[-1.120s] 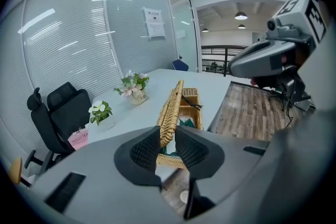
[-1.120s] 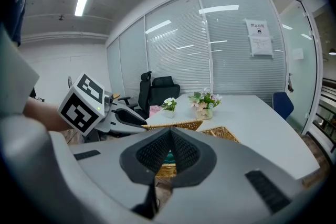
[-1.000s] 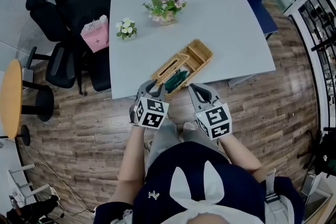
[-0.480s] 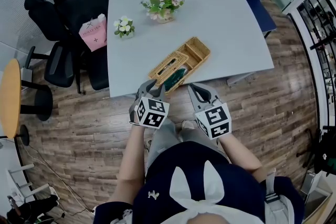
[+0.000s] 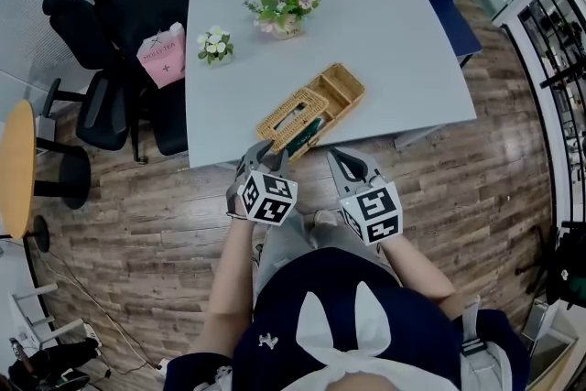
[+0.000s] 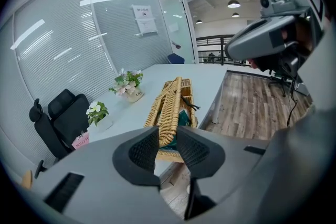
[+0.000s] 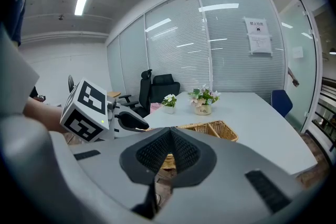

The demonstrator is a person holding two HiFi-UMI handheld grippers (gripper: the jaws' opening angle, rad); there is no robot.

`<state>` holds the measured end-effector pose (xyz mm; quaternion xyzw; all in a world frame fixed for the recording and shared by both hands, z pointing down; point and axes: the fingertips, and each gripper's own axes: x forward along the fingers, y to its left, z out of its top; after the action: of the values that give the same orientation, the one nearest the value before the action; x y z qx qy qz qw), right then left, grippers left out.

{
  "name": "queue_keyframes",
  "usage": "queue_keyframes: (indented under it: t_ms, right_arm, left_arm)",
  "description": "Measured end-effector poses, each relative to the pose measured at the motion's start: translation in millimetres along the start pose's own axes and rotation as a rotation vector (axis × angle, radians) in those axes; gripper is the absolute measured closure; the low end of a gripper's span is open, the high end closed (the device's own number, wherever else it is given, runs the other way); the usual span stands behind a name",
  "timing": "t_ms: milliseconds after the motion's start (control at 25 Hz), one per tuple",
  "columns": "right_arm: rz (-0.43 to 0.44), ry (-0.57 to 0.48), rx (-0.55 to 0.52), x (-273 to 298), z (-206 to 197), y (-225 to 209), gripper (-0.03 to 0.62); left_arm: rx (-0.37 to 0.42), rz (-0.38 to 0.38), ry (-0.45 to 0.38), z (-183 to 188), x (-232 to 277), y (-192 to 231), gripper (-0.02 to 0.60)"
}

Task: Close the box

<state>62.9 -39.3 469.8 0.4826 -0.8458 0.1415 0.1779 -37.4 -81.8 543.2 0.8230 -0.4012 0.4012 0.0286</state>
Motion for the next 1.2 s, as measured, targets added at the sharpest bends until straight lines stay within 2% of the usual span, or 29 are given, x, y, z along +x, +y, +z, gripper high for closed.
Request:
queue_keyframes:
  t_ms: [520,1200]
  right_arm:
    - [0.016,0.002,0.0,-4,-2,-1,0.589]
    - [0.025,0.009,0.008,-13,-13,-7,0.589]
  left_arm:
    - [0.044,0.017,0.038,-7,6,-10,0.471]
    - [0.139,0.057,0.105,-22,18,-25,0.466]
